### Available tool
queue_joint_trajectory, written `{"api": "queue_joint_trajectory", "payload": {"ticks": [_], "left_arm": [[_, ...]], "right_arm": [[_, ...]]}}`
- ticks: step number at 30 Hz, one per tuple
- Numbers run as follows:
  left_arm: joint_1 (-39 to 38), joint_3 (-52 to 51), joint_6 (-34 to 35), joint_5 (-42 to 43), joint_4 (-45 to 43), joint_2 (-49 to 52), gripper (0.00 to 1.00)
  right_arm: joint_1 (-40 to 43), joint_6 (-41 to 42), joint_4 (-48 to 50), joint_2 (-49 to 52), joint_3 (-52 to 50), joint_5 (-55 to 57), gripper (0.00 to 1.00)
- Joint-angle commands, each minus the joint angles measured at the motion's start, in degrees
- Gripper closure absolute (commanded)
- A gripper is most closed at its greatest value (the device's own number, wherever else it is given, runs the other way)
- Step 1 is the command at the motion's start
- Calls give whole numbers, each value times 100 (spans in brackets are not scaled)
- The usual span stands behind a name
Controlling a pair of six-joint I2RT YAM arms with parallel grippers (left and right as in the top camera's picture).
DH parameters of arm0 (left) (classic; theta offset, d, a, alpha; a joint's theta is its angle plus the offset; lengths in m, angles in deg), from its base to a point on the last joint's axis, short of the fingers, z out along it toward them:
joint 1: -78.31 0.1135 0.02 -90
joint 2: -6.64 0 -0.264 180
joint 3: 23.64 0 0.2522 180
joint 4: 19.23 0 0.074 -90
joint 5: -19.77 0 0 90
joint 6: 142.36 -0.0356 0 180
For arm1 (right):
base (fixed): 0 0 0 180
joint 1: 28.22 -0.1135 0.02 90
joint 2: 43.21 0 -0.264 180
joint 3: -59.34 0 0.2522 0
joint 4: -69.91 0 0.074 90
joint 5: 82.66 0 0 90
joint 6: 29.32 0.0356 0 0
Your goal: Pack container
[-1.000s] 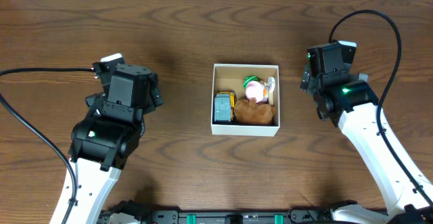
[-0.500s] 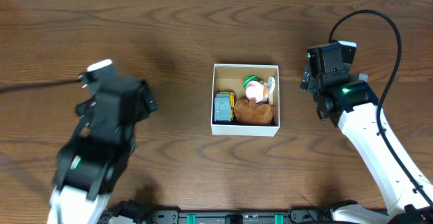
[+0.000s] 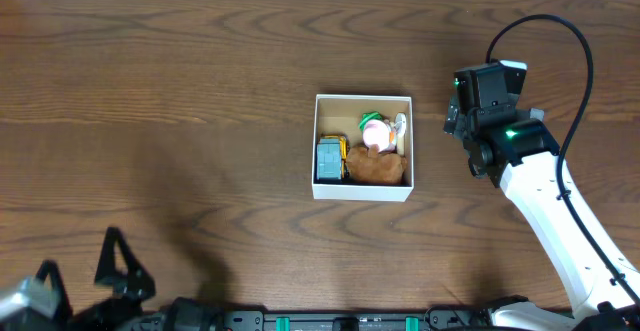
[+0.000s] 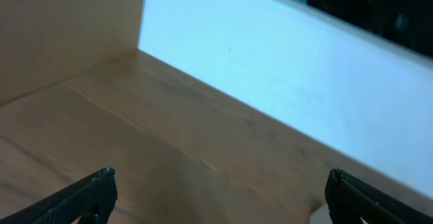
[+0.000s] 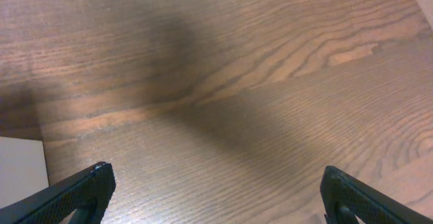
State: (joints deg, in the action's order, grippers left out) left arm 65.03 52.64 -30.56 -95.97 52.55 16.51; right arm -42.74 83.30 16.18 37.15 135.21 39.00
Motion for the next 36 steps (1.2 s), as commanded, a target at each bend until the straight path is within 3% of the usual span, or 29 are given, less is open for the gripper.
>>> {"api": "queue_joint_trajectory", "payload": {"ticks": [1,7,26,32,36], "left_arm": [[249,-393,-24,0,37,-306,2],[636,-1464,-7,413,-225,-754,2],[914,-5099,-127,732,-3991,-975,2],[916,-5779,-184,730,-5029,-975,2],[916,-5969,-184,730,-5189,-975,2]], "right_arm": [[22,28,-11,-33,55,63,1],[22,28,-11,-33,55,63,1],[22,28,-11,-33,55,63,1],[22,28,-11,-33,55,63,1],[22,28,-11,-33,55,63,1]]}}
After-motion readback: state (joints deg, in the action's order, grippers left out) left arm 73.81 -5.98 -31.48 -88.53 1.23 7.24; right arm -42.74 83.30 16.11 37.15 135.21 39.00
